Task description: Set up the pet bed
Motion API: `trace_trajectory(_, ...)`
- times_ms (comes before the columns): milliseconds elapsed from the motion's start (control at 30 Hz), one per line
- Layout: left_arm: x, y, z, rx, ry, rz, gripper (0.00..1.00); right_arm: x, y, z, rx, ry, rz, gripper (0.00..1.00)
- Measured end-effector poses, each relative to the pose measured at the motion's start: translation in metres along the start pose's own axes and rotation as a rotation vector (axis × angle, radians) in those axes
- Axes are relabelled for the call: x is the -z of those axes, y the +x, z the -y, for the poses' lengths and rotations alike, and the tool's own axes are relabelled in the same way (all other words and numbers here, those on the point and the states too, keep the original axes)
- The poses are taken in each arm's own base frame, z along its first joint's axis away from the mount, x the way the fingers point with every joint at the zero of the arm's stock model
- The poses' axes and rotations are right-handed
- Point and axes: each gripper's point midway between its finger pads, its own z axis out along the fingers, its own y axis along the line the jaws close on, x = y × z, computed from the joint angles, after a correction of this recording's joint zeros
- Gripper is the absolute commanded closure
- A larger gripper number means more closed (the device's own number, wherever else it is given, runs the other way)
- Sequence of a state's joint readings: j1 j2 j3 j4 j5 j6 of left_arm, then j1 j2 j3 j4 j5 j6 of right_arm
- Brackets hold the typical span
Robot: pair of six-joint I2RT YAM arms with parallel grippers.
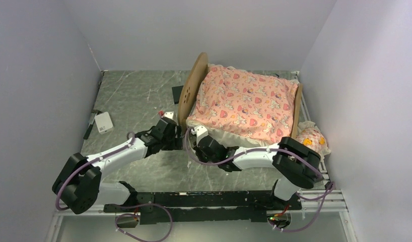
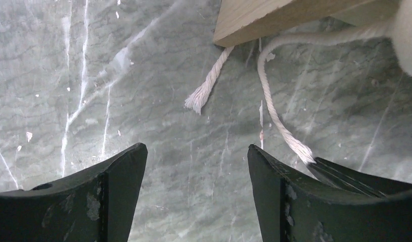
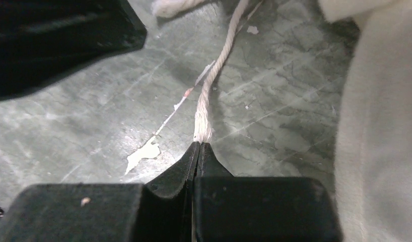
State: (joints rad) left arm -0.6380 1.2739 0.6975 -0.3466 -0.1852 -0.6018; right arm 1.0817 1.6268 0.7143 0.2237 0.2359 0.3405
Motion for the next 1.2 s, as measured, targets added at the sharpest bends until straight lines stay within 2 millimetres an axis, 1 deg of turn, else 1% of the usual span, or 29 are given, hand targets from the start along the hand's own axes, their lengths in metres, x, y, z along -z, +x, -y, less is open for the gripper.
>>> trace_trajectory(67, -0.004, 0.000, 0.001, -0.018, -0.006, 0.016, 0.33, 0.005, -0.007, -0.002, -0.018, -0.011, 0.025, 1.00)
trace_trajectory(133, -0.009, 0.001, 0.001, -0.034, -0.013, 0.027, 0.39, 0.008, -0.013, -0.004, -0.033, -0.020, 0.048, 1.00)
trace_trajectory(267, -0.020, 0.002, 0.002, -0.070, -0.023, 0.046, 0.40, 0.011, -0.023, -0.007, -0.056, -0.034, 0.082, 1.00)
trace_trajectory(433, -0.030, -0.003, 0.000, -0.090, -0.055, 0.101, 0.41, 0.012, -0.022, -0.008, -0.071, -0.043, 0.087, 1.00)
trace_trajectory(533, -0.038, -0.002, -0.001, -0.098, -0.070, 0.131, 0.44, 0.013, -0.019, -0.007, -0.079, -0.043, 0.085, 1.00)
trace_trajectory(633, -0.045, 0.005, -0.005, -0.105, -0.082, 0.133, 0.51, 0.015, -0.018, -0.005, -0.090, -0.041, 0.086, 1.00)
trace_trajectory(700, -0.048, 0.004, -0.006, -0.111, -0.093, 0.148, 0.56, 0.017, -0.020, -0.004, -0.099, -0.041, 0.094, 1.00)
trace_trajectory(733, -0.049, 0.004, -0.006, -0.112, -0.095, 0.152, 0.61, 0.018, -0.021, -0.003, -0.104, -0.042, 0.100, 1.00)
trace_trajectory(767, -0.049, 0.003, -0.005, -0.112, -0.094, 0.156, 0.67, 0.019, -0.023, -0.003, -0.107, -0.043, 0.106, 1.00)
trace_trajectory(900, -0.050, 0.003, -0.001, -0.110, -0.085, 0.164, 0.98, 0.024, -0.031, -0.003, -0.125, -0.049, 0.130, 1.00)
trace_trajectory(933, -0.050, 0.004, 0.001, -0.109, -0.081, 0.162, 1.00, 0.026, -0.034, -0.003, -0.127, -0.052, 0.138, 1.00)
trace_trajectory(1067, -0.043, 0.011, 0.004, -0.101, -0.060, 0.137, 1.00, 0.035, -0.044, -0.004, -0.132, -0.060, 0.161, 1.00)
trace_trajectory(1133, -0.033, 0.018, 0.001, -0.085, -0.054, 0.112, 1.00, 0.040, -0.050, -0.005, -0.133, -0.064, 0.172, 1.00)
trace_trajectory(1200, -0.020, 0.020, -0.001, -0.058, -0.045, 0.103, 1.00, 0.047, -0.060, -0.008, -0.133, -0.076, 0.186, 1.00)
